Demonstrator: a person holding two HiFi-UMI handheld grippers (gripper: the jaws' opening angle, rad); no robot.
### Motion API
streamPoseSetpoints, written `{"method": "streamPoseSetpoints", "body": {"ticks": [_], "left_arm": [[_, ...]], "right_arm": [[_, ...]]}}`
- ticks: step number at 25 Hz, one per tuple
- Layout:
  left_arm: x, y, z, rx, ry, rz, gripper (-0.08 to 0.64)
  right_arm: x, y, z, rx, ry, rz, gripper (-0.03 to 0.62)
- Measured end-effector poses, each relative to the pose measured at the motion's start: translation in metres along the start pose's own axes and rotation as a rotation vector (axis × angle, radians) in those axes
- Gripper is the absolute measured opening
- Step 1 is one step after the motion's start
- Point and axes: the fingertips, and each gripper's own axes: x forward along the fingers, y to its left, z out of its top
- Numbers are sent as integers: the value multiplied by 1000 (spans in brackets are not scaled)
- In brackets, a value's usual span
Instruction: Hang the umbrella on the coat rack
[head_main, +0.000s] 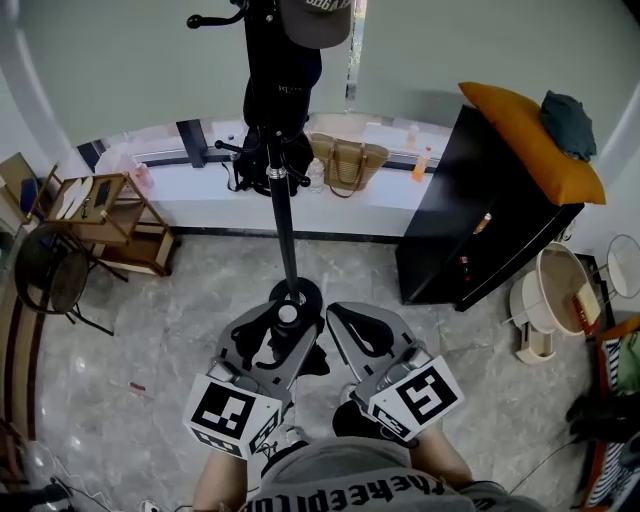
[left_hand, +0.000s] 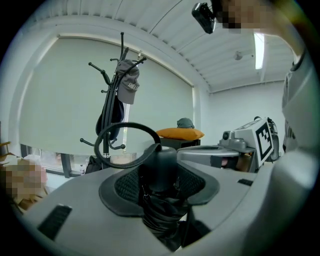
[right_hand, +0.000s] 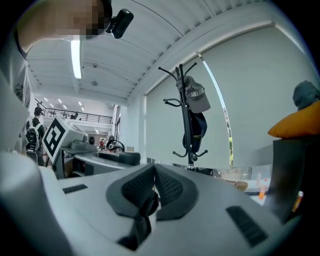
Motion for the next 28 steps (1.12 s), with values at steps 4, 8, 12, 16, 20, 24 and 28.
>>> {"method": "streamPoseSetpoints", "body": {"ticks": [4,8,12,16,20,24,28], "left_arm": [[18,2,-1,-12,7,26,210],[38,0,-2,-35,31,39,210],[58,-1,-2,-40,35,57,210],[77,-4,5,-21,10,79,210],[91,-8,8,-31,30,105,210],[101,-12,7,-35,27,139,210],[110,-16,7,-31,24,170,210]], "right_arm": [[4,-20,-3,10,4,23,12],[6,-42,-5,17,7,41,12],[6,-63,-5,13,6,55,12],[3,-84,-4,19,1,66,12],[2,-101,-4,25,-8,88,12],[0,-112,-5,31,-13,122,12],[-3,-124,-7,48,-19,142,12]]}}
